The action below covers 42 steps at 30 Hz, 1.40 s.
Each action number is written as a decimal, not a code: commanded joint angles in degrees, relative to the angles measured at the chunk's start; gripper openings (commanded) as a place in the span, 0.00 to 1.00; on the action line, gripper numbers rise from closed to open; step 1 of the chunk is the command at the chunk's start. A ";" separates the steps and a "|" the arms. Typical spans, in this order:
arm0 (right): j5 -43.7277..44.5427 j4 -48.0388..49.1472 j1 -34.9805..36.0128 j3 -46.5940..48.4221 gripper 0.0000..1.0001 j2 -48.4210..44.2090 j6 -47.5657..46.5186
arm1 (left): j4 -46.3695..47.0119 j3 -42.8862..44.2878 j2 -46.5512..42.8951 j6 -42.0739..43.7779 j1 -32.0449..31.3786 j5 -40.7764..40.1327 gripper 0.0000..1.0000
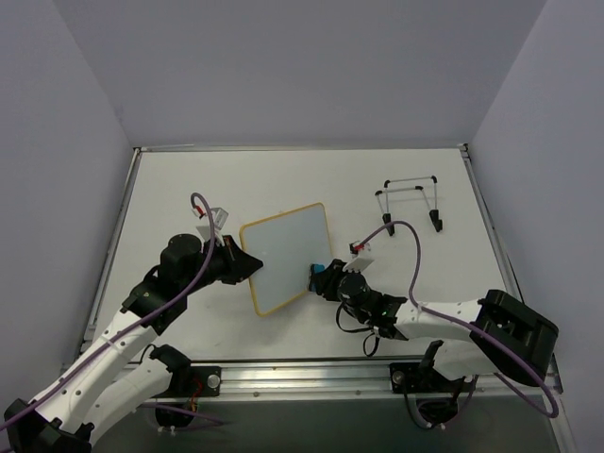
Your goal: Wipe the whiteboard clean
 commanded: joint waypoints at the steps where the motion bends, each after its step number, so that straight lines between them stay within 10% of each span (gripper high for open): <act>1: 0.01 1.53 -2.65 -0.22 0.00 2.57 -1.00 | 2.96 1.47 -0.28 -2.12 -1.53 8.76 0.02; 14: -10.71 4.71 -16.08 3.73 0.00 8.47 -5.40 | 1.20 1.38 -2.12 -2.12 -1.53 8.68 0.02; 26: -10.98 -32.06 -23.83 10.23 0.00 -11.83 -12.24 | -5.13 3.05 -5.47 -0.10 -1.44 2.70 0.02; 42: -8.17 -58.84 -19.97 20.17 0.00 -4.63 -14.01 | -4.60 2.70 -5.29 0.34 -1.44 -1.35 0.02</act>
